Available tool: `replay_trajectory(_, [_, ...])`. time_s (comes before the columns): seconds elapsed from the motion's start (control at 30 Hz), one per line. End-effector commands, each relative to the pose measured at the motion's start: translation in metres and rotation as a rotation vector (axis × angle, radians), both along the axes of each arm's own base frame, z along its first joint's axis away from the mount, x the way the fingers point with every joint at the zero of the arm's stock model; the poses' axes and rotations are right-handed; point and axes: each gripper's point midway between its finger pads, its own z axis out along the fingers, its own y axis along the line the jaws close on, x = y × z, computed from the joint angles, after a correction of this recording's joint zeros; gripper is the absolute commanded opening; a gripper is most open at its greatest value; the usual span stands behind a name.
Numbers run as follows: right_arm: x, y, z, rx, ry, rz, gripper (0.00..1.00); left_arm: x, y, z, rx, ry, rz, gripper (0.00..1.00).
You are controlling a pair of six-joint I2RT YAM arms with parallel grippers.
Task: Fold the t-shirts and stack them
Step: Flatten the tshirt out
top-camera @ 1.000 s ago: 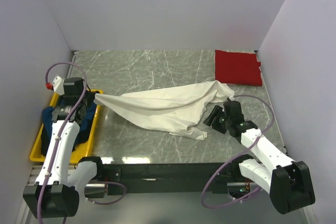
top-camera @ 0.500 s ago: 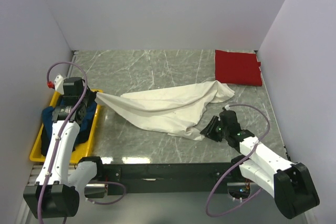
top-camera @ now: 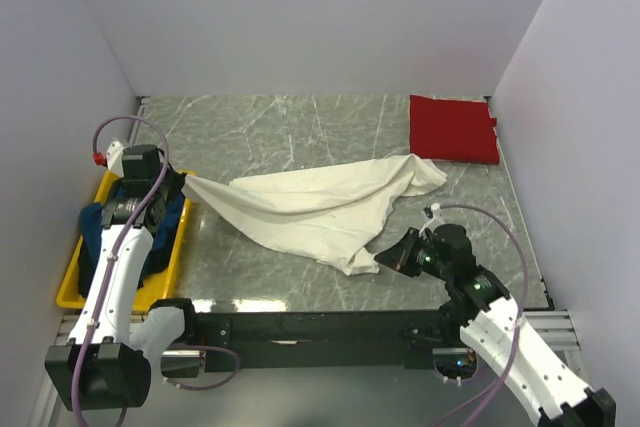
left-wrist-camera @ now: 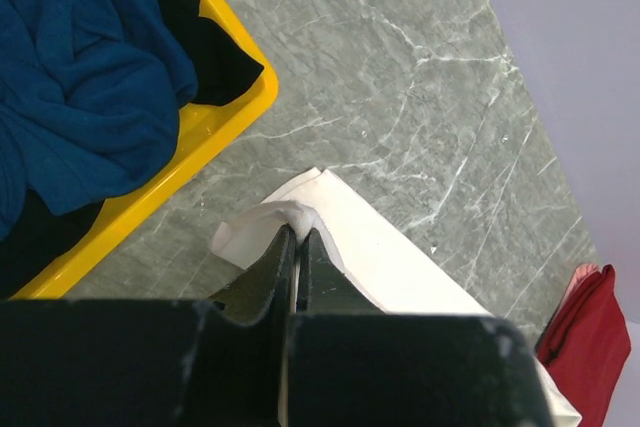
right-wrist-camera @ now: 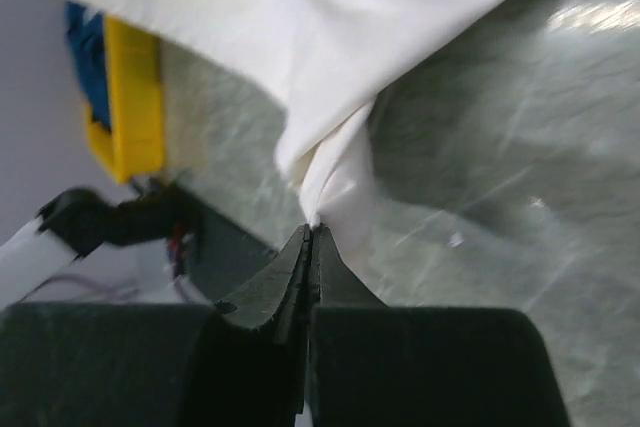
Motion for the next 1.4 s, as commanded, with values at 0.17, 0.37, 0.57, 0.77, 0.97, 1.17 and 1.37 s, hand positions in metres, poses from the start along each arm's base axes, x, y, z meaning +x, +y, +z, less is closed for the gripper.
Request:
replay_trajectory(0.17, [-0.069, 0.042, 0.042, 0.287, 0.091, 0.250, 0.00, 0.015, 0.001, 0.025, 0.024, -0.062, -0.021, 0.01])
replay_trajectory(0.37, [-0.094, 0.080, 0.101, 0.357, 0.069, 0.417, 0.00, 0.020, 0.000, 0.025, 0.023, -0.052, -0.028, 0.01])
replay_trajectory(0.57, [-0.093, 0.132, 0.129, 0.285, 0.046, 0.526, 0.00, 0.024, 0.002, 0.024, 0.030, -0.040, -0.028, 0.00])
replay_trajectory(0.77, [-0.073, 0.168, 0.145, 0.189, -0.008, 0.540, 0.00, 0.027, 0.000, 0.021, 0.025, -0.033, -0.036, 0.01])
replay_trajectory(0.97, [-0.027, 0.187, 0.155, 0.055, -0.069, 0.501, 0.00, 0.031, -0.001, 0.020, 0.017, -0.029, -0.046, 0.01])
replay_trajectory(1.17, [0.065, 0.154, 0.212, 0.017, -0.163, 0.334, 0.00, 0.032, -0.003, 0.033, 0.020, -0.050, -0.059, 0.01])
replay_trajectory(1.37, [0.149, 0.068, 0.270, -0.026, -0.262, 0.070, 0.00, 0.058, -0.008, 0.100, -0.004, -0.191, -0.071, 0.00])
